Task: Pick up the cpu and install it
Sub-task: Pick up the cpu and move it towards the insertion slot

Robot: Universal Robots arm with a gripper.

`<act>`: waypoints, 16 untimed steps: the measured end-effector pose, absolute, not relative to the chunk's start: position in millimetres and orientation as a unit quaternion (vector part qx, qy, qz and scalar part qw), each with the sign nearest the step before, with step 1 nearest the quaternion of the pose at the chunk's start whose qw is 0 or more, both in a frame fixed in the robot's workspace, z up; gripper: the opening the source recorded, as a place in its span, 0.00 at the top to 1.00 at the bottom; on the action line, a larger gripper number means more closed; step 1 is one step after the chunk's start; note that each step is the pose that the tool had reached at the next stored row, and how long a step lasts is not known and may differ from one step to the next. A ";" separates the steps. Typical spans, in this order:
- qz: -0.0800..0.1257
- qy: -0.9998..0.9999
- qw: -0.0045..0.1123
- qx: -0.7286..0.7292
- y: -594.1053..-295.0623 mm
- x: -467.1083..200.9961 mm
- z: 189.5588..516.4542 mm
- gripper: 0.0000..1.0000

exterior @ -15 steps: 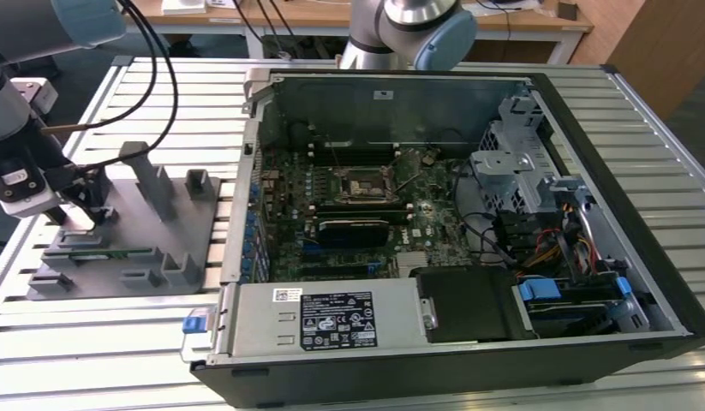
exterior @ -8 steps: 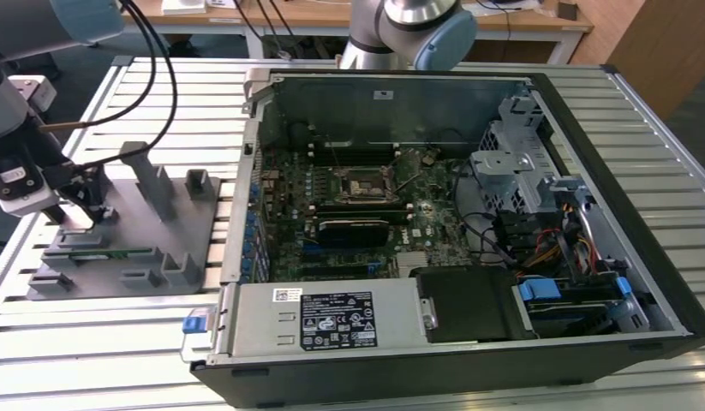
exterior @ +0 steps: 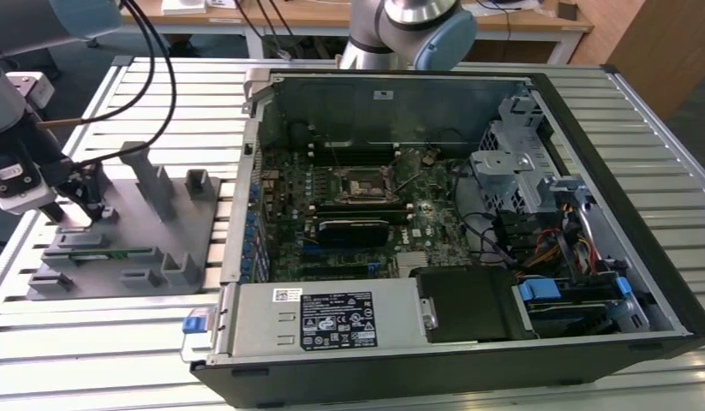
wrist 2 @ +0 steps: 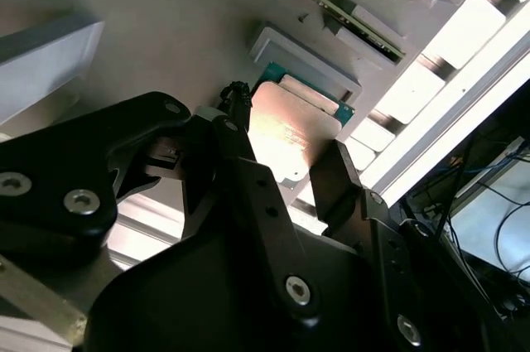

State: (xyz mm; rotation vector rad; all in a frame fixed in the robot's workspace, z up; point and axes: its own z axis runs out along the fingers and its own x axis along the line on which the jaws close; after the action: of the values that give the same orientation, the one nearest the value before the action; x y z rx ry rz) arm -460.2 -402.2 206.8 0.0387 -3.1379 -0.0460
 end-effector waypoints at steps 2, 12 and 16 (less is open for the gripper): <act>-0.015 -1.000 0.002 0.012 -402.2 -460.2 208.0 0.47; -0.015 -1.000 0.002 0.012 -401.9 -460.2 213.2 0.47; -0.015 -1.000 0.002 0.012 -401.6 -460.2 215.3 0.47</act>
State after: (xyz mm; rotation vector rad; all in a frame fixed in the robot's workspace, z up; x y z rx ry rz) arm -460.2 -401.6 215.3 0.0387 -3.1378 -0.0459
